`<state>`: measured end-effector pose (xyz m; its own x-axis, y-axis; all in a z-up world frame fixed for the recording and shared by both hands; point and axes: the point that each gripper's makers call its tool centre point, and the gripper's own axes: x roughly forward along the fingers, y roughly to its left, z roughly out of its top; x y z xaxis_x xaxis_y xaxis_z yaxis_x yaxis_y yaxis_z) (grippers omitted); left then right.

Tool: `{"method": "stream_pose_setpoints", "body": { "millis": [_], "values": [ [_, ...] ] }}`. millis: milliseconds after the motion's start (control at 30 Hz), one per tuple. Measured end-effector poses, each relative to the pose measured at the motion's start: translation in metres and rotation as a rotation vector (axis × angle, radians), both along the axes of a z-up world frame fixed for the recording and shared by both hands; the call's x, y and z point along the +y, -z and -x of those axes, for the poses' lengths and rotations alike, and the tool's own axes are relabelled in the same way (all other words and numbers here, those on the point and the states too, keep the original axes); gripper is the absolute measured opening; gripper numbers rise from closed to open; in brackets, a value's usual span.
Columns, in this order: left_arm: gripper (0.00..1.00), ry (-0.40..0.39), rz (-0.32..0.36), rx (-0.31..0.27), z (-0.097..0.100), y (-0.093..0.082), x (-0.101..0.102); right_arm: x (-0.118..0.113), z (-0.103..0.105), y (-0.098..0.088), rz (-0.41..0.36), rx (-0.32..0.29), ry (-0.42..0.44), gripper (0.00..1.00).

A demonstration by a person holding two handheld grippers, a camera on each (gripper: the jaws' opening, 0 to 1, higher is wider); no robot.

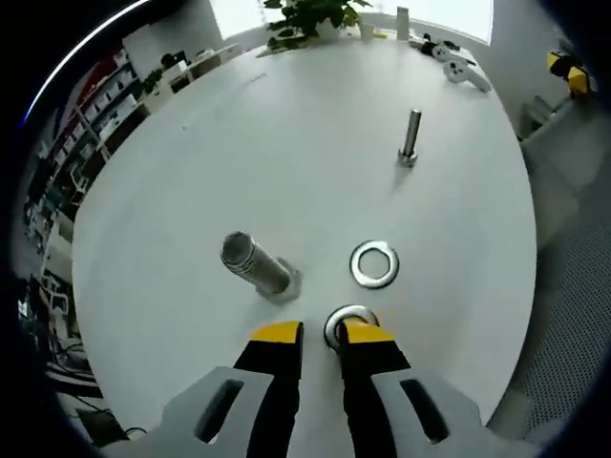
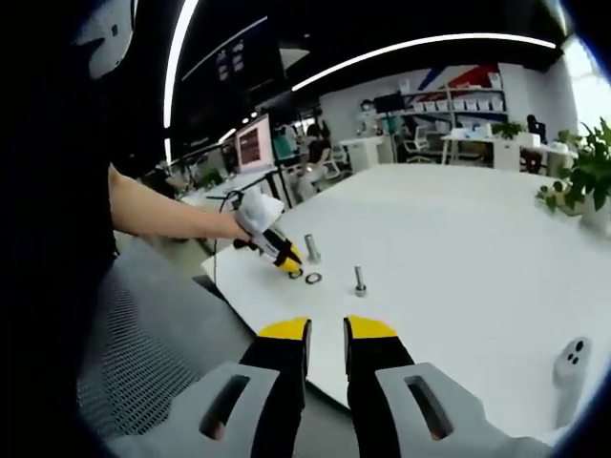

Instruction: Place the washer onto the threaded stud by aligning its center hole with the stud, sliding it down to the base, and recovering from edge contact or off-axis alignment until the washer reaches the visible bottom stop.

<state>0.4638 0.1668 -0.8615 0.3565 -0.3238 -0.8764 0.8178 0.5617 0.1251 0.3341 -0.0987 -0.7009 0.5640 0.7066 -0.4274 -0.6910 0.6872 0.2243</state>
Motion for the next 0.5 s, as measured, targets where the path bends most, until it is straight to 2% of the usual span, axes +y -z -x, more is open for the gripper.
{"method": "stream_pose_setpoints", "body": {
  "millis": [133, 200, 267, 367, 433, 500],
  "values": [
    [0.11, 0.008, -0.003, 0.008, 0.002, 0.000, 0.001, 0.001, 0.000, 0.000, -0.007, 0.005, 0.001, 0.16],
    [0.04, -0.007, 0.040, 0.071, 0.011, 0.003, -0.005, 0.001, 0.000, -0.001, -0.011, 0.005, 0.005, 0.16],
    [0.04, -0.013, 0.031, 0.049, 0.007, 0.001, -0.003, 0.000, 0.000, -0.001, -0.012, 0.006, 0.008, 0.16],
    [0.03, -0.052, 0.037, 0.064, 0.006, 0.002, -0.002, 0.000, 0.000, 0.000, -0.013, 0.007, 0.011, 0.16],
    [0.03, -0.038, 0.032, 0.060, 0.006, 0.002, -0.002, 0.000, 0.000, 0.000, -0.012, 0.009, 0.013, 0.16],
    [0.02, -0.058, 0.037, 0.068, 0.007, 0.001, -0.001, 0.000, 0.000, 0.000, -0.013, 0.011, 0.017, 0.16]
  ]
}}
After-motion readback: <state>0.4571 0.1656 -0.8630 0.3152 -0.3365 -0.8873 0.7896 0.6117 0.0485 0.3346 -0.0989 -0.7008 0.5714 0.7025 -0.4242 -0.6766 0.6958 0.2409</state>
